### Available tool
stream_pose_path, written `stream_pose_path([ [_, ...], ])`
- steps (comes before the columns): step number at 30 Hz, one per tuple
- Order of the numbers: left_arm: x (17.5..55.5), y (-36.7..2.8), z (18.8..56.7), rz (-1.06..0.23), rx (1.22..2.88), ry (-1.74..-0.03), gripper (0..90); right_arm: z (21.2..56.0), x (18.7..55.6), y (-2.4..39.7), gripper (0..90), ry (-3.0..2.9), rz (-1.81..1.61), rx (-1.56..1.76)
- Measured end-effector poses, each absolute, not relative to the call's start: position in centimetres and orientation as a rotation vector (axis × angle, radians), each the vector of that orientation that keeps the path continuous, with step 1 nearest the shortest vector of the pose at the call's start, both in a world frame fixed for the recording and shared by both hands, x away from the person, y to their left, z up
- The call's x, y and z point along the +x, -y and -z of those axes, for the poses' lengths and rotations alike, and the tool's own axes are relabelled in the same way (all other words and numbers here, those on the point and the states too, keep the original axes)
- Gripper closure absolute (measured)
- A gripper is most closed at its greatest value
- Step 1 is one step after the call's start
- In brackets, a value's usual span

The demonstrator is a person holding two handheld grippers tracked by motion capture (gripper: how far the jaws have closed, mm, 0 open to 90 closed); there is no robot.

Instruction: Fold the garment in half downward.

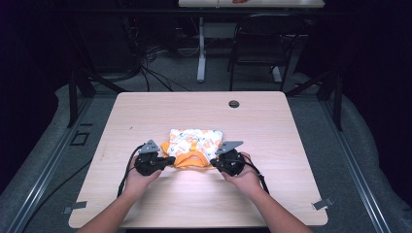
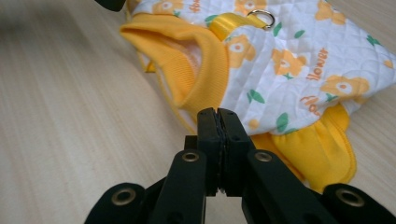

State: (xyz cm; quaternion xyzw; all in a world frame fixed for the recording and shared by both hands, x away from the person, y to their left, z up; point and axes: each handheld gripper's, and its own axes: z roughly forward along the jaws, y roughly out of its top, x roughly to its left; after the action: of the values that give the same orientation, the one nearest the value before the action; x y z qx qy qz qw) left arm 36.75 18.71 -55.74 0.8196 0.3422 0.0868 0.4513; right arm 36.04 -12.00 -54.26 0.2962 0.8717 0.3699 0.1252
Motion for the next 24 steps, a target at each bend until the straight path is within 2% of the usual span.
stream_pose_path([
  [12, 33.4, -20.3, 55.0, -0.224, 2.041, -0.810, 83.4, 54.0, 32.4, 12.6, 84.1, -2.569, -1.116, 0.830],
  [24, 32.1, -21.6, 56.1, -0.244, 2.005, -0.862, 58.2, 55.2, 30.9, 13.6, 65.9, -2.530, -1.212, 0.927],
])
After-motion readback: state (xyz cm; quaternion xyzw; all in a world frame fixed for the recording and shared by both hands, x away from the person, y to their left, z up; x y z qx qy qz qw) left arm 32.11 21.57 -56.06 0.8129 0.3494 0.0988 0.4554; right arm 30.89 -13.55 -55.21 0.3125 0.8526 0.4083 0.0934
